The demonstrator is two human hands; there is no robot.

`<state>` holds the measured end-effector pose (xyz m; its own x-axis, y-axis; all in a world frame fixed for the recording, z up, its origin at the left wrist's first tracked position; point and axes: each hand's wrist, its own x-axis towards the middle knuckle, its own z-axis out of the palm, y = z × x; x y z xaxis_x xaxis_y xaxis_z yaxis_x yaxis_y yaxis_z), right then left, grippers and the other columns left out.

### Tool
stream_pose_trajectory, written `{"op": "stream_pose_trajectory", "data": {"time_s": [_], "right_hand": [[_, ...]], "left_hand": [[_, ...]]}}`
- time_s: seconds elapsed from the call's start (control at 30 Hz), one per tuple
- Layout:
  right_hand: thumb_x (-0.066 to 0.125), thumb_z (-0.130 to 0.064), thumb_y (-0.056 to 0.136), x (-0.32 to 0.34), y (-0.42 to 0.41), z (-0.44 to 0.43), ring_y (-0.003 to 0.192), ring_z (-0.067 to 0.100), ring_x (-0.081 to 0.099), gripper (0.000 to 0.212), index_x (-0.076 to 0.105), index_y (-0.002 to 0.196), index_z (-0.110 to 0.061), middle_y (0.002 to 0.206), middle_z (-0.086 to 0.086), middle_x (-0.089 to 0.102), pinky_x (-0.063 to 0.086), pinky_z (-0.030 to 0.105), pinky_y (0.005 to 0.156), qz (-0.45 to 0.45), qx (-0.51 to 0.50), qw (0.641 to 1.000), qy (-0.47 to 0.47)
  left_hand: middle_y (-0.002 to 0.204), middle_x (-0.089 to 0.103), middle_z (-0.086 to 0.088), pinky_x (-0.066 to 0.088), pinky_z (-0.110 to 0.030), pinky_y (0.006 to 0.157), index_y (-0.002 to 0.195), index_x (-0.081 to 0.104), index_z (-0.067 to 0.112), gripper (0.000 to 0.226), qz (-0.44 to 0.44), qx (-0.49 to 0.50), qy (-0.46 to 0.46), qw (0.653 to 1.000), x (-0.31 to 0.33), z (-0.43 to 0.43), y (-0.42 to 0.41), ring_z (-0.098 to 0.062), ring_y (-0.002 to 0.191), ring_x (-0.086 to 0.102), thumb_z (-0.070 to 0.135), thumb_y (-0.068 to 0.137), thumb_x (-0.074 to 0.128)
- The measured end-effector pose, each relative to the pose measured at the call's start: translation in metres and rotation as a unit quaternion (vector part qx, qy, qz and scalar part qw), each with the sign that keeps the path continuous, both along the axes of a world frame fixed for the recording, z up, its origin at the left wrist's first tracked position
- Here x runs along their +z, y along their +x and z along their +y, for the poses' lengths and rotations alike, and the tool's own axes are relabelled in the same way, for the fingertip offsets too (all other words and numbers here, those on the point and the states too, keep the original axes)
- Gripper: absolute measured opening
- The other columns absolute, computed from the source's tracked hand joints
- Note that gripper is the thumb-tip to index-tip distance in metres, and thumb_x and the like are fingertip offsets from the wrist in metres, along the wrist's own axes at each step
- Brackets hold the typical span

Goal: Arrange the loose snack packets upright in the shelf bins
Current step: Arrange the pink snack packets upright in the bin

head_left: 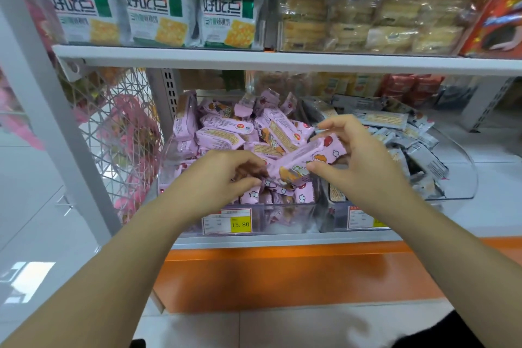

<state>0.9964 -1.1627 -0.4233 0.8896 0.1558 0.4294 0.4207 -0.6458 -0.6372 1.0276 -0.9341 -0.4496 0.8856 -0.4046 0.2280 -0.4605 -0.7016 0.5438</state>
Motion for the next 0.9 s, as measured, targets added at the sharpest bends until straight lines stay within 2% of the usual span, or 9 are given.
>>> {"op": "stream_pose_trajectory", "data": {"time_s": [0.07,0.17,0.23,0.33,0.47,0.53,0.67,0.8,0.9], "right_hand": [[0.073,-0.024,0.081,0.003,0.0,0.002,0.106,0.009,0.056,0.039,0.047,0.108,-0.033,0.106,-0.017,0.057,0.048,0.031,0.086,0.012,-0.001,0.999,-0.049],[0.072,-0.028,0.081,0.002,0.001,0.012,0.071,0.016,0.061,0.032,0.055,0.108,-0.029,0.09,0.002,0.066,0.045,0.02,0.065,0.024,0.007,0.987,-0.158],[0.071,-0.027,0.082,-0.001,0.004,0.02,0.06,0.01,0.056,0.031,0.058,0.11,-0.028,0.09,0.0,0.067,0.041,0.016,0.057,0.028,0.027,0.983,-0.179],[0.069,-0.023,0.085,-0.001,0.01,0.032,0.059,0.003,0.057,0.027,0.057,0.109,-0.029,0.092,-0.017,0.058,0.037,0.016,0.057,0.063,0.051,0.982,-0.172],[0.068,-0.02,0.086,-0.006,0.023,0.039,0.052,-0.001,0.048,0.028,0.056,0.111,-0.025,0.099,-0.006,0.057,0.038,0.015,0.057,0.097,0.067,0.97,-0.213],[0.068,-0.021,0.086,-0.011,0.026,0.042,0.057,0.001,0.049,0.029,0.055,0.112,-0.024,0.102,0.001,0.06,0.038,0.017,0.058,0.114,0.076,0.962,-0.236],[0.07,-0.024,0.084,-0.015,0.032,0.045,0.092,0.013,0.05,0.037,0.057,0.119,-0.018,0.117,0.002,0.058,0.031,0.022,0.072,0.138,0.082,0.944,-0.289],[0.07,-0.026,0.084,-0.012,0.035,0.051,0.102,0.022,0.053,0.039,0.055,0.12,-0.02,0.109,0.003,0.06,0.039,0.029,0.075,0.108,0.077,0.92,-0.368],[0.068,-0.027,0.086,-0.011,0.034,0.054,0.094,0.024,0.054,0.041,0.053,0.123,-0.021,0.103,0.005,0.059,0.04,0.03,0.072,0.093,0.062,0.909,-0.402]], "left_hand": [[0.103,0.066,0.016,0.047,-0.016,0.084,0.115,0.064,0.029,0.026,0.017,0.0,0.03,0.999,-0.002,0.004,0.0,0.003,0.096,0.059,0.028,0.089,0.066],[0.122,0.064,0.006,0.048,-0.033,0.091,0.124,0.059,0.034,0.032,0.027,0.011,0.116,0.993,-0.009,0.005,-0.002,-0.011,0.107,0.059,0.034,0.093,0.059],[0.123,0.064,0.004,0.049,-0.033,0.087,0.128,0.057,0.034,0.034,0.023,0.024,0.141,0.989,-0.011,0.004,-0.003,-0.015,0.106,0.06,0.035,0.094,0.057],[0.123,0.064,0.003,0.049,-0.034,0.086,0.129,0.056,0.033,0.035,0.014,0.028,0.146,0.989,-0.012,0.003,-0.003,-0.018,0.106,0.059,0.036,0.094,0.056],[0.123,0.063,0.004,0.05,-0.037,0.086,0.128,0.056,0.036,0.034,0.012,0.023,0.146,0.989,-0.014,0.005,-0.001,-0.019,0.108,0.058,0.036,0.094,0.056],[0.124,0.062,0.004,0.049,-0.037,0.087,0.128,0.055,0.036,0.034,0.013,0.021,0.147,0.989,-0.014,0.005,-0.001,-0.018,0.11,0.057,0.035,0.095,0.056],[0.121,0.063,0.003,0.049,-0.035,0.083,0.129,0.054,0.036,0.034,0.008,0.021,0.146,0.989,-0.015,0.006,-0.001,-0.02,0.106,0.057,0.034,0.095,0.055],[0.115,0.065,0.001,0.045,-0.031,0.07,0.129,0.054,0.036,0.034,0.002,0.025,0.149,0.988,-0.016,0.006,0.0,-0.018,0.087,0.055,0.035,0.095,0.054],[0.109,0.066,0.0,0.043,-0.029,0.067,0.13,0.053,0.035,0.034,0.0,0.025,0.147,0.989,-0.017,0.006,-0.001,-0.017,0.08,0.055,0.034,0.096,0.054]]}}
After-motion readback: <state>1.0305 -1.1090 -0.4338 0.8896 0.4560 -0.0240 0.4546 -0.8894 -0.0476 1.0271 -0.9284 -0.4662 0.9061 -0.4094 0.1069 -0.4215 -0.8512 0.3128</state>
